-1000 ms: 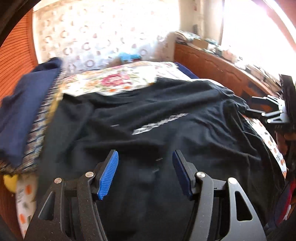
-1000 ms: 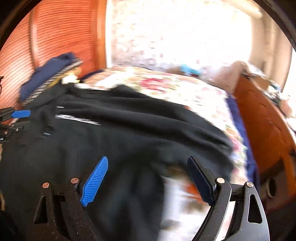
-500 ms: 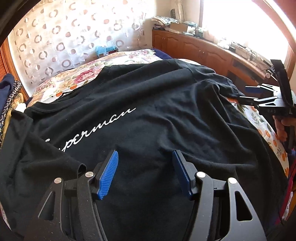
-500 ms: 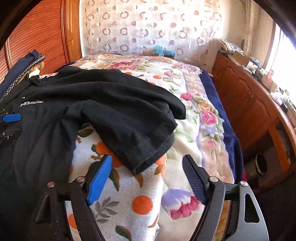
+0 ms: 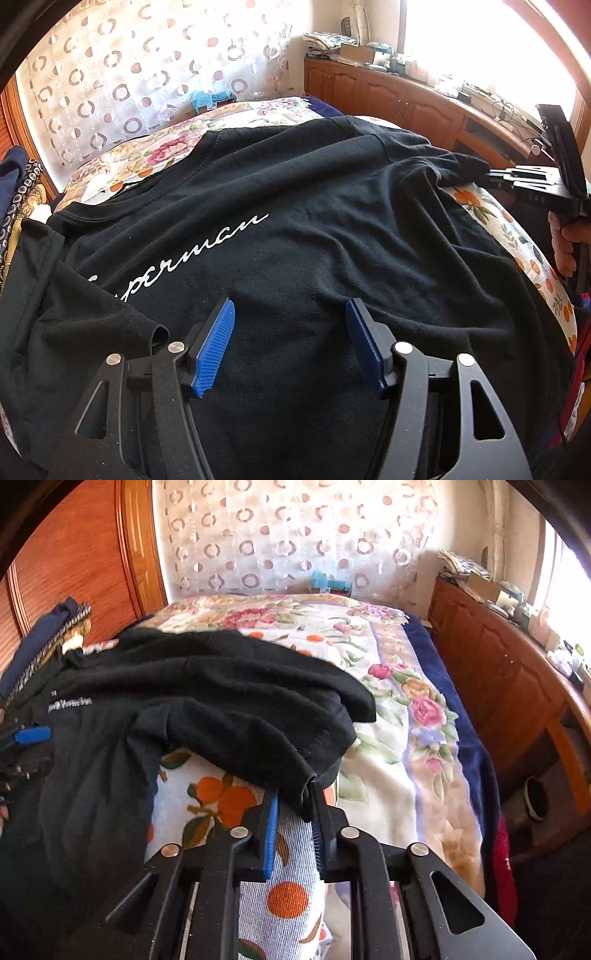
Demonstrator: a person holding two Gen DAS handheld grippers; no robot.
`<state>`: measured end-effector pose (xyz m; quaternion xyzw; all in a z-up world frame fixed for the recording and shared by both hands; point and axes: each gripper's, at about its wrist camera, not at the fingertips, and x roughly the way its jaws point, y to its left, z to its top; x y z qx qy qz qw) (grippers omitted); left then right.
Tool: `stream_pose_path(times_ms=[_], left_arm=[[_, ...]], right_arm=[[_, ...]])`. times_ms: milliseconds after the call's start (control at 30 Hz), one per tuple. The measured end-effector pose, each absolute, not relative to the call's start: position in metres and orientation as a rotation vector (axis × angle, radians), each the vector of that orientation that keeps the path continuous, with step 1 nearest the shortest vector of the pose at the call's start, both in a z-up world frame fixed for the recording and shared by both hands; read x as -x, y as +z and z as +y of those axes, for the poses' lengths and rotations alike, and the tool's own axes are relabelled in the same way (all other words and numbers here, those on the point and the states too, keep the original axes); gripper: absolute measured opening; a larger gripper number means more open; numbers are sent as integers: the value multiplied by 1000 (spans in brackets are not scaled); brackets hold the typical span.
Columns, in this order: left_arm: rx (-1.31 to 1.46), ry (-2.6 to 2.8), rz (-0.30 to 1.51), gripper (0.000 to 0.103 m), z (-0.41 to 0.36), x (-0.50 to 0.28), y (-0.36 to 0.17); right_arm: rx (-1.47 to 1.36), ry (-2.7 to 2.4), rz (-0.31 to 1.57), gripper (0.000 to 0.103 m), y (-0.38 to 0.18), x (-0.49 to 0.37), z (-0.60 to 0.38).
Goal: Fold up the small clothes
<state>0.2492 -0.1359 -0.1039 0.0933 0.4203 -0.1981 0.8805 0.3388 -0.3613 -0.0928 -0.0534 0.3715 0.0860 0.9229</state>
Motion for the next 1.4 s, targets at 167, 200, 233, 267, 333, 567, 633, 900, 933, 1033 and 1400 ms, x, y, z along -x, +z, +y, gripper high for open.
stream_pose_path(times_ms=[167, 200, 233, 267, 333, 567, 633, 900, 933, 1033, 1400], left_arm=[[-189, -416, 878, 63, -135, -249, -104], [-192, -414, 881, 63, -135, -250, -104], [-195, -409, 887, 63, -134, -249, -103], [-192, -400, 898, 63, -133, -249, -102], [-171, -389, 910, 63, -126, -246, -98], [-77, -369, 799, 63, -86, -219, -61], [-68, -350, 784, 63, -73, -211, -55], [-43, -315, 789, 63, -50, -200, -60], [-38, -315, 792, 63, -49, -200, -61], [-24, -324, 797, 63, -49, -202, -64], [-12, -350, 792, 63, -50, -206, -63]], right_arm=[[102, 168, 695, 7, -75, -337, -354], [97, 170, 671, 7, -68, -337, -351], [89, 178, 653, 7, -62, -337, -348], [81, 187, 633, 7, -57, -337, -345], [81, 216, 587, 7, -43, -337, -332], [110, 428, 523, 6, -17, -324, -262], [111, 513, 547, 6, -20, -319, -239], [223, 576, 680, 14, -54, -314, -205], [238, 565, 680, 18, -55, -312, -205], [255, 522, 676, 44, -48, -311, -211], [117, 354, 710, 51, -43, -312, -252]])
